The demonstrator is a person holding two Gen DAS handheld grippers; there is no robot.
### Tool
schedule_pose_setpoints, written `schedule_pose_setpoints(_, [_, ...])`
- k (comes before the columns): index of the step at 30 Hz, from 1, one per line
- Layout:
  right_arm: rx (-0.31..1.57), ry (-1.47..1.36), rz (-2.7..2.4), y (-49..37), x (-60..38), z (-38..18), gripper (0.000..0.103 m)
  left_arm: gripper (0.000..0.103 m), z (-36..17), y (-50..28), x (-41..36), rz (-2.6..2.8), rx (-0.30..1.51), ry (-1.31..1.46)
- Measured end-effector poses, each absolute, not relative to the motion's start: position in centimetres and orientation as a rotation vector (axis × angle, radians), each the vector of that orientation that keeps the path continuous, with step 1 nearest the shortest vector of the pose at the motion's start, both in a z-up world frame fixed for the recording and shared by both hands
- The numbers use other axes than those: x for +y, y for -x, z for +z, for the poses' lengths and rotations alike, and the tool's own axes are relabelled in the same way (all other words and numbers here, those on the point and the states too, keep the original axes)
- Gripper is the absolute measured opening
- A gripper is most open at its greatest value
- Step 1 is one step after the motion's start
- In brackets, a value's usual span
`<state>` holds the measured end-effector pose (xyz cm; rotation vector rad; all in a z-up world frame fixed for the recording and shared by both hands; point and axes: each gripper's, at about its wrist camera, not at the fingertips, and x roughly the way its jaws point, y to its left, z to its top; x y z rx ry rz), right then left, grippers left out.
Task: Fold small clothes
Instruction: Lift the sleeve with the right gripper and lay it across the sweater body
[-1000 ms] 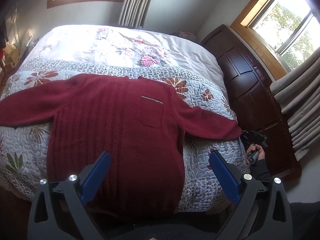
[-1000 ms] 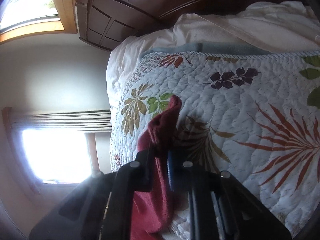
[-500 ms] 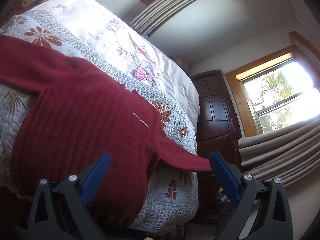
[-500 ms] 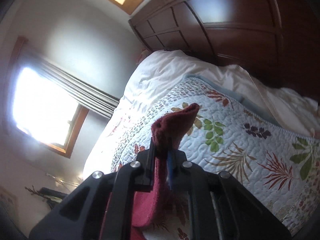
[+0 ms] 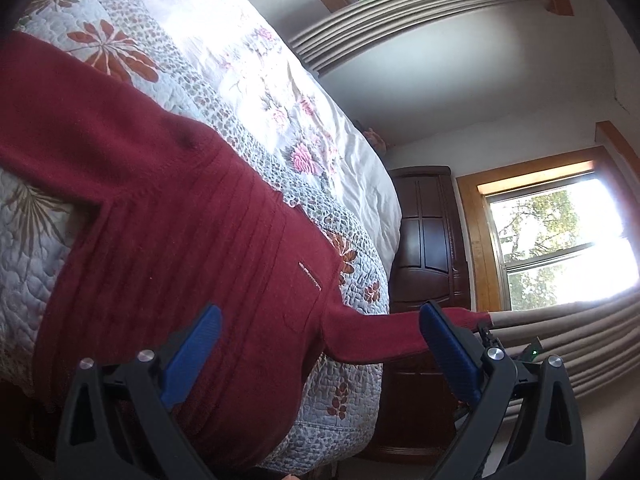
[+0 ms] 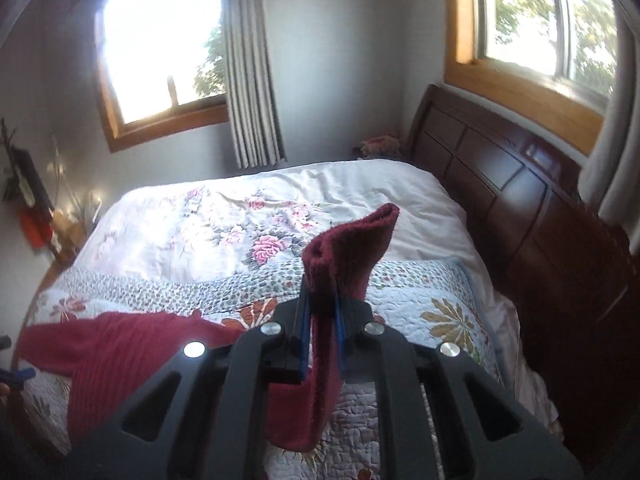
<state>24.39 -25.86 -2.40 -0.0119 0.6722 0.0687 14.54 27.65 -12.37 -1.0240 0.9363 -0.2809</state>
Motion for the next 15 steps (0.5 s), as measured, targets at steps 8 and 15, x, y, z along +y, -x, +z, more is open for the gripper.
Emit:
schedule_pose_setpoints(8, [0.726, 0.204, 0.214, -25.2, -9.5, -5.7, 0.009, 0.099, -12.2, -17.7, 30.1, -0.378, 0.91, 1.05])
schedule_pose_setpoints(15, [0.862, 0.351, 0.3, -23.8, 4.6, -16.2, 0.009, 0.099, -14.3, -20.7, 31.2, -0.396, 0.898, 1.06])
